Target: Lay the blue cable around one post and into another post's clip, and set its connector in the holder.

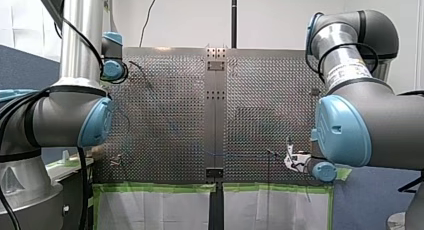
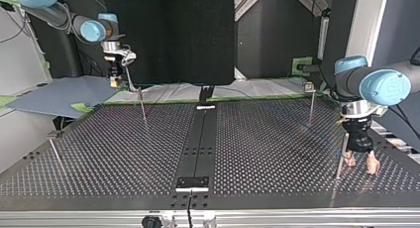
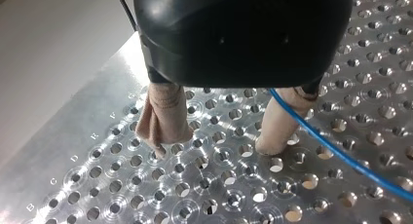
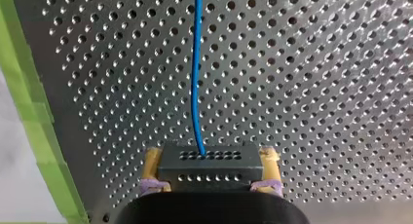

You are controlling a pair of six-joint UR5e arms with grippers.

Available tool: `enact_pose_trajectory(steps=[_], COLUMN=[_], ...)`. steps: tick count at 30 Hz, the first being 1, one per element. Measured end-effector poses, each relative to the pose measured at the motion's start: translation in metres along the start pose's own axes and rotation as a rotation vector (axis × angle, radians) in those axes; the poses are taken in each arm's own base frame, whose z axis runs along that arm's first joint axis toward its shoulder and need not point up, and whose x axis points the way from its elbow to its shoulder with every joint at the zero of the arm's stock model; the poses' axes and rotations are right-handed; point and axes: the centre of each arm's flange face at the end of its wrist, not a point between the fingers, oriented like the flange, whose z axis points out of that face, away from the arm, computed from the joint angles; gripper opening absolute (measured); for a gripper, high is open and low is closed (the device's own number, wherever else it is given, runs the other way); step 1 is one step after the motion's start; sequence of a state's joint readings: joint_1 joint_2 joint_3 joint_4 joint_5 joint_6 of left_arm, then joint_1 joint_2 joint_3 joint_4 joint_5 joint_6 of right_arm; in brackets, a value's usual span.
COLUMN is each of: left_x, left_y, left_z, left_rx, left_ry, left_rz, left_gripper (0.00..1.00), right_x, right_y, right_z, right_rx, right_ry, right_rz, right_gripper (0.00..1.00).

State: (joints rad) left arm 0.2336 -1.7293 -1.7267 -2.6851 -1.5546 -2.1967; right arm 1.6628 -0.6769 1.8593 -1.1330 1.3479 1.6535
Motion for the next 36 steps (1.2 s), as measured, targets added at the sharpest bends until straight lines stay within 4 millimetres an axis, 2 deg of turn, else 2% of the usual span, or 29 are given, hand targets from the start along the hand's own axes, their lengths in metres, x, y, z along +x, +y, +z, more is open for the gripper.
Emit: enact_pose_trajectory(steps=[15,36], left_x=[0.003,0.015], left_y=[-0.004,-0.002], left_z=[-0.001,-0.014], left_rx=[0.007,-0.037], left_ry=[0.006,0.124], left_rz=[0.0,-0.125], left_gripper=[1.0,1.0], right_x=[0.0,-0.001], right_y=[0.014,0.016], right_z=[0.001,-0.001], right_rx=[0.034,0.019], right_ry=[-0.009,-0.022], right_rz=[0.024,0.031], right_gripper=[0.01,0.01])
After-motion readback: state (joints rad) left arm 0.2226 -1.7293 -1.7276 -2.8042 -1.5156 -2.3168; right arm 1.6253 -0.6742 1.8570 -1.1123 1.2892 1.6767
